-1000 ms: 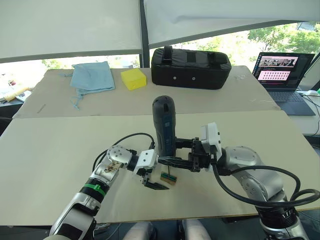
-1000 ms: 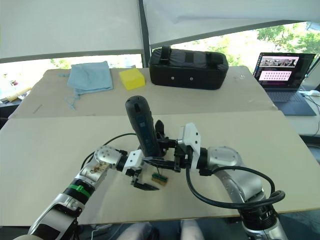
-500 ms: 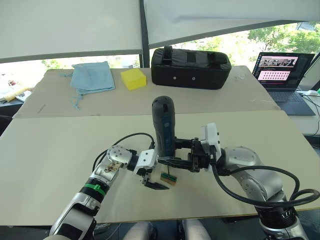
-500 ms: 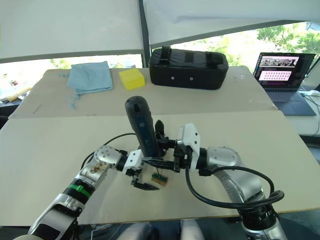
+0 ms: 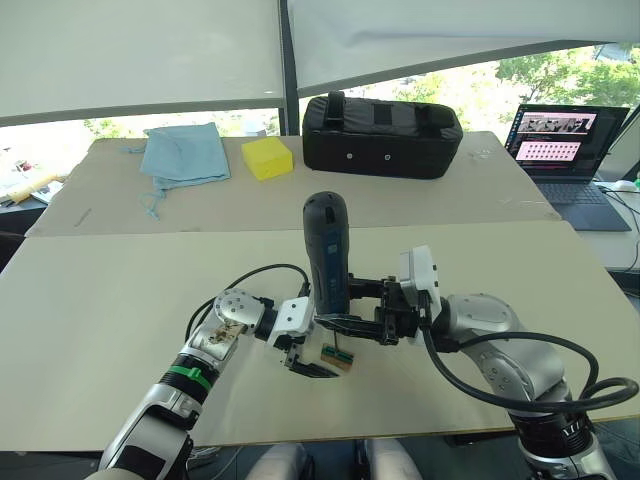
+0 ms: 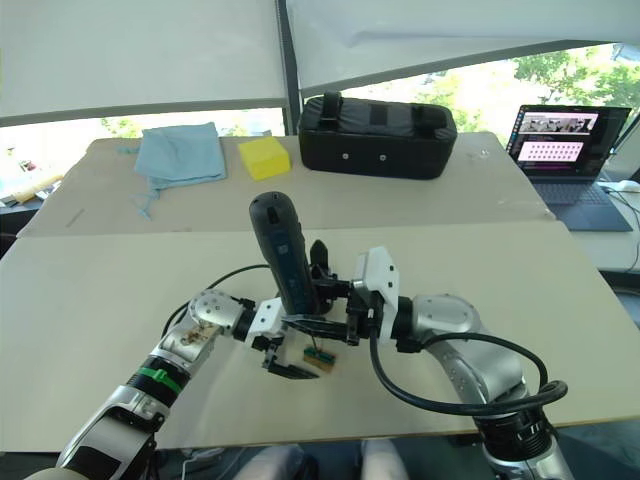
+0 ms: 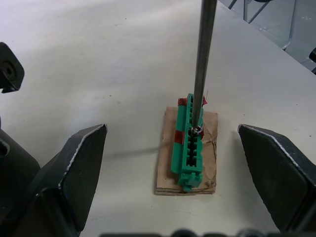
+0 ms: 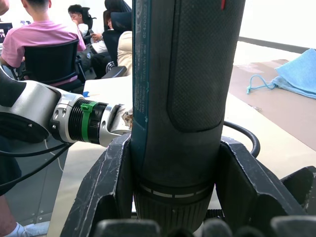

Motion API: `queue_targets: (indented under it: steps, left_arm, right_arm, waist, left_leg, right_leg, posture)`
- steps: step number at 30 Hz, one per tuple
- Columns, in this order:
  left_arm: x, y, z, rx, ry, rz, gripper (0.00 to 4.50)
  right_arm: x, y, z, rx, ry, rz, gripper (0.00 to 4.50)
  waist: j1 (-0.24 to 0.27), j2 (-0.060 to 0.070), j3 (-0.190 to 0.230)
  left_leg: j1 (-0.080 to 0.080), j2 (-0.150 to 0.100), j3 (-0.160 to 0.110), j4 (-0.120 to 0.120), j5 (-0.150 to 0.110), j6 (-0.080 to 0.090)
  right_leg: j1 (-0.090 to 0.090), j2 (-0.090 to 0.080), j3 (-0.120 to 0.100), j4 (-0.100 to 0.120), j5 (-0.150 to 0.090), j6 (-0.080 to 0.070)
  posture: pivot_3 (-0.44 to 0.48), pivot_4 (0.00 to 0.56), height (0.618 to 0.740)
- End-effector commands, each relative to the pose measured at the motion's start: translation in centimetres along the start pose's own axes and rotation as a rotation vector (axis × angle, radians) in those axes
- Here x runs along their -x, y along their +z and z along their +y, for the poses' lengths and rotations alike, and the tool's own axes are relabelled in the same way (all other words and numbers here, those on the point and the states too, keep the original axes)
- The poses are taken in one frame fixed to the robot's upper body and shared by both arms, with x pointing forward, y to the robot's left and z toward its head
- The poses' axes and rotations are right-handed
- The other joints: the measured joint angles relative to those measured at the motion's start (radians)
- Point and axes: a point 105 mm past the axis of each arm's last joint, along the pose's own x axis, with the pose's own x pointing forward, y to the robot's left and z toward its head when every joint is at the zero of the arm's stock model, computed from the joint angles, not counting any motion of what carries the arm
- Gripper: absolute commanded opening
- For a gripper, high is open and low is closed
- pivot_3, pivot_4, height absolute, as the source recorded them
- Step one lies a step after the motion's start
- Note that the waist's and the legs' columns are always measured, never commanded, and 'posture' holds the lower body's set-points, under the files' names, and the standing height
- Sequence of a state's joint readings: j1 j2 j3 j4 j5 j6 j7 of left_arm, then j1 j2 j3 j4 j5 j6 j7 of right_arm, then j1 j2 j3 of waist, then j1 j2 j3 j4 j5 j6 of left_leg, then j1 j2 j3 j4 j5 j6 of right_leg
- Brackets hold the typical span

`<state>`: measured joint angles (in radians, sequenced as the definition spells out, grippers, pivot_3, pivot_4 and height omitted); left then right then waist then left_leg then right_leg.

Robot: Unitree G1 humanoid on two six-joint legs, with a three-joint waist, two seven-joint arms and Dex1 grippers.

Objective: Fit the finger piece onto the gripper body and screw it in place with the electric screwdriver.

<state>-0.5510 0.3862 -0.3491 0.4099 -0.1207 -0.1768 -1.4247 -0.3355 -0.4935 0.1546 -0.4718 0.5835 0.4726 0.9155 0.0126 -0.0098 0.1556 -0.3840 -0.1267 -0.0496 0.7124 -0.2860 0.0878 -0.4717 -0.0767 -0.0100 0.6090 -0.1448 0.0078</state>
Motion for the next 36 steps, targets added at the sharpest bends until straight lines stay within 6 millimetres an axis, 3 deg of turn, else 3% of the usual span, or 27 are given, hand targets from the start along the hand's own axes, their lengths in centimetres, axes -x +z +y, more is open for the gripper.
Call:
queue_targets:
  steps: [1, 24, 31, 36]
  left_arm:
    - [0.1, 0.6, 0.5, -0.038, 0.005, -0.004, 4.50]
    - [0.1, 0.4, 0.5, -0.043, 0.010, -0.006, 4.50]
    - [1.2, 0.8, 0.5, -0.027, 0.052, -0.014, 4.50]
    - [3.6, 0.8, -0.2, 0.031, 0.136, -0.016, 4.50]
  right_arm:
    - [-0.2, 1.4, 0.7, 0.048, 0.032, -0.045, 1.92]
    - [0.0, 0.6, 0.3, 0.083, 0.019, -0.002, 1.92]
    - [0.4, 3.7, 0.7, 0.075, 0.040, -0.088, 1.92]
    - [0.8, 6.4, 0.5, 0.085, 0.019, -0.133, 1.92]
  waist:
    - [0.000, 0.000, 0.000]
    - [0.000, 0.000, 0.000]
    - [0.000, 0.000, 0.000]
    - [-0.005, 0.000, 0.000]
  left_leg:
    - [0.000, 0.000, 0.000, 0.000, 0.000, 0.000]
    - [0.000, 0.000, 0.000, 0.000, 0.000, 0.000]
    - [0.000, 0.000, 0.000, 0.000, 0.000, 0.000]
    - [0.000, 0.001, 0.000, -0.001, 0.000, 0.000]
  right_leg:
    - [0.000, 0.000, 0.000, 0.000, 0.000, 0.000]
    - [0.000, 0.000, 0.000, 0.000, 0.000, 0.000]
    - [0.000, 0.000, 0.000, 0.000, 0.000, 0.000]
    - [-0.001, 0.000, 0.001, 0.000, 0.000, 0.000]
  posture:
    - [0.000, 0.150, 0.740]
    - [0.000, 0.150, 0.740]
    - [0.000, 0.150, 0.740]
    - [0.000, 0.150, 0.740]
